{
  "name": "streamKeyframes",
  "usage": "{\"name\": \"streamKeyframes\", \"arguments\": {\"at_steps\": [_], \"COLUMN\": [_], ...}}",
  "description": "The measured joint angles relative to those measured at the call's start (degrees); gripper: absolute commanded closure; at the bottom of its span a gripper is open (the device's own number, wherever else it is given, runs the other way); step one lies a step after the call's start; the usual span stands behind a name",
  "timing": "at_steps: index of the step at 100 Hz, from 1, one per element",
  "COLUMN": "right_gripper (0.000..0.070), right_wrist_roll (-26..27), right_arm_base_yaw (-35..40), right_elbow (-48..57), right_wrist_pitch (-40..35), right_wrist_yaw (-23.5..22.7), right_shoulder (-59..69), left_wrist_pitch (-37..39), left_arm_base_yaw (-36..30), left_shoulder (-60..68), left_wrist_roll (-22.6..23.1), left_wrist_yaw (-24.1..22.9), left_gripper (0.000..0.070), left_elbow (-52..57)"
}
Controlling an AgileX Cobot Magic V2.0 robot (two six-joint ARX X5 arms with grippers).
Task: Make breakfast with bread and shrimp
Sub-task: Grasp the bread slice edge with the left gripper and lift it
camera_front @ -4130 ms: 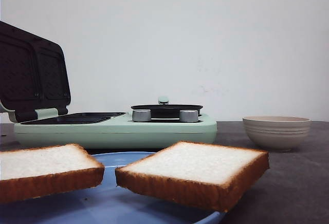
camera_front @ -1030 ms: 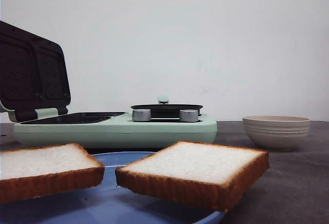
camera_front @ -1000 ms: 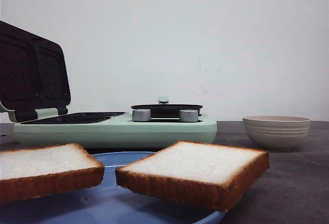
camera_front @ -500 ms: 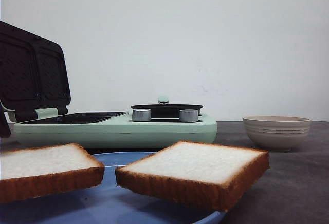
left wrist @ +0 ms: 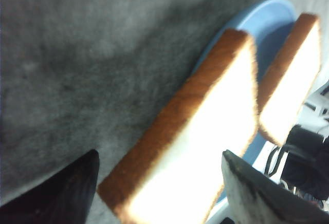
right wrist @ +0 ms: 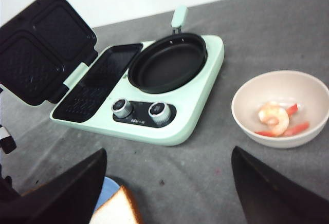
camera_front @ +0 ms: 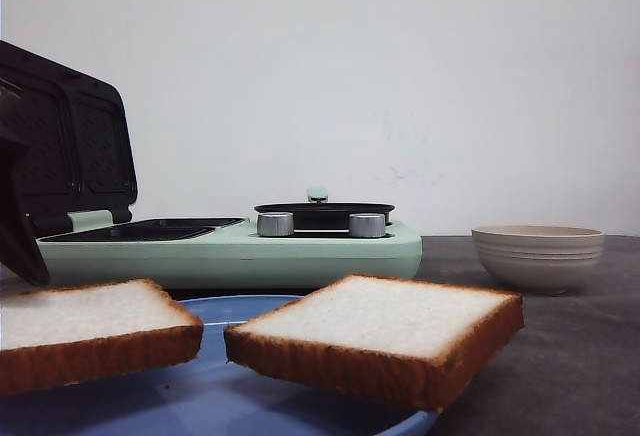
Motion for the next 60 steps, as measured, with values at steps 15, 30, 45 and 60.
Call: {"name": "streamKeyframes", "arguments": {"at_steps": [15, 30, 45, 60], "right_gripper": [0.0218, 0.0218, 0.0219, 0.0219], "right_wrist_roll": [0.6, 1.6, 2.8, 3.3], "right_arm_base_yaw": [0.0, 0.0, 0.0, 0.0], "right_elbow": [0.0, 0.0, 0.0, 0.0], "right_wrist_pitch": [-1.0, -1.7, -1.7, -1.8], "right_wrist_yaw": [0.0, 0.0, 0.0, 0.0], "right_shoulder": [0.0, 0.0, 0.0, 0.0], "left_wrist_pitch": [0.8, 0.7, 0.0, -1.1], "left_arm_base_yaw": [-0.8, -0.9, -0.9, -0.9], "left_shoulder": [0.1, 0.1, 0.0, -0.5], "left_wrist_roll": [0.0, 0.0, 0.4, 1.1], "left_wrist_yaw": [0.4, 0.5, 1.9, 3.7], "left_gripper": [0.0468, 0.0696, 0.07, 0.07], "left_elbow": [0.0, 0.0, 0.1, 1.0]}}
